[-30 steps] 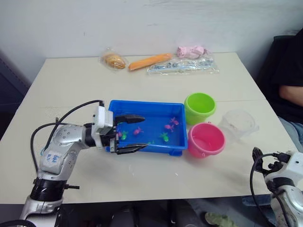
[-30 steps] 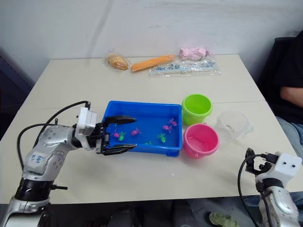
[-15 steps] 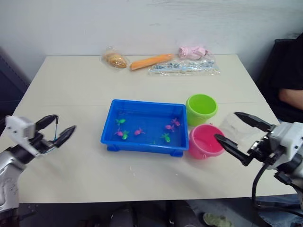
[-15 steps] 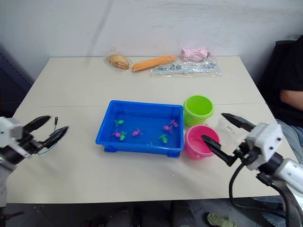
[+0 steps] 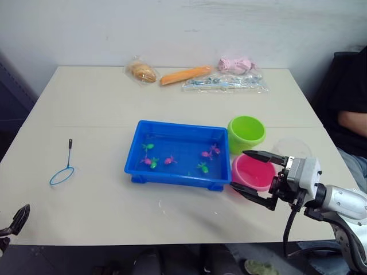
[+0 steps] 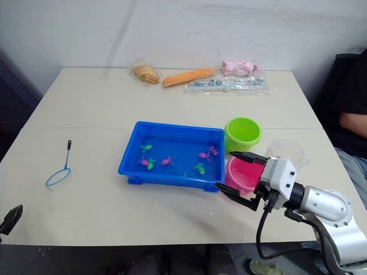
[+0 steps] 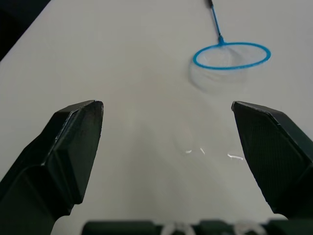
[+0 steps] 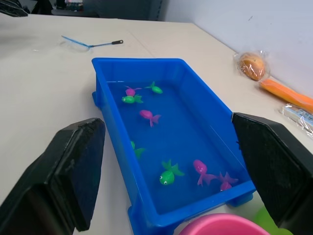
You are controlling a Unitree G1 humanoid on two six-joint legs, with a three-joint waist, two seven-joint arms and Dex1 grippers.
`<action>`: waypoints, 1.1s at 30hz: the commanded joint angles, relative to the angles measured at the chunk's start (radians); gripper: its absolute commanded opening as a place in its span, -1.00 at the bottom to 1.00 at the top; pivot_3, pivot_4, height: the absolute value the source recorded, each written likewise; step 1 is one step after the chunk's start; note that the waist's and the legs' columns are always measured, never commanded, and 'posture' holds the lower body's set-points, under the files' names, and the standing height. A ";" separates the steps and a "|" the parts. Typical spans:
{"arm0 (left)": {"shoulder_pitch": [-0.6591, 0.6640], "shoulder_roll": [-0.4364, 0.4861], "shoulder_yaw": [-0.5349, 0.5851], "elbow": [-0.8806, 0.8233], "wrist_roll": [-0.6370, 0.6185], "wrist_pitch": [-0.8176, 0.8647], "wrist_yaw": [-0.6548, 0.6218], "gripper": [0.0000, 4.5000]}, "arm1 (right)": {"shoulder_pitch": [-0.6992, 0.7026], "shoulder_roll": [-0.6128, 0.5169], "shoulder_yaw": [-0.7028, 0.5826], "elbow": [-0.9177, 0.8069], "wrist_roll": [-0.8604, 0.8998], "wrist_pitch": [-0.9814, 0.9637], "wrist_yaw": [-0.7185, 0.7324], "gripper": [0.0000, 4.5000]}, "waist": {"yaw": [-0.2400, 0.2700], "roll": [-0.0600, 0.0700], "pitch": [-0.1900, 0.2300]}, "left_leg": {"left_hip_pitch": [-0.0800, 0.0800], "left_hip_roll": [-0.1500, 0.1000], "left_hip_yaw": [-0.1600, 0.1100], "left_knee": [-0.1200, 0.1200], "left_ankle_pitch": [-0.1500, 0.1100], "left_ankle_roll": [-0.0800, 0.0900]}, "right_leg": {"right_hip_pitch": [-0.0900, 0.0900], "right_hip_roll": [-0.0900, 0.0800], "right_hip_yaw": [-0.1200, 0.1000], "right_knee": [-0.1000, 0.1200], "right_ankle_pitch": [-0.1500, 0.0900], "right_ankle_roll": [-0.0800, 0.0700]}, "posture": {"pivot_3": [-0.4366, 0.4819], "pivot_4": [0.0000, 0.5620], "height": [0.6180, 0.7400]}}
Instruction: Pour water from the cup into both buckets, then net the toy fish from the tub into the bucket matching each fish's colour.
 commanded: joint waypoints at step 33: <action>-1.106 0.269 -0.596 0.729 0.318 0.447 0.365 1.00 | 0.058 0.040 -0.034 -0.115 0.021 -0.079 -0.042 0.95 | 0.002 -0.003 -0.001 | -0.002 0.000 0.008 0.007 0.002 -0.003 | -0.004 0.012 -0.007 0.010 0.001 -0.001 | -0.05 -0.47 1.00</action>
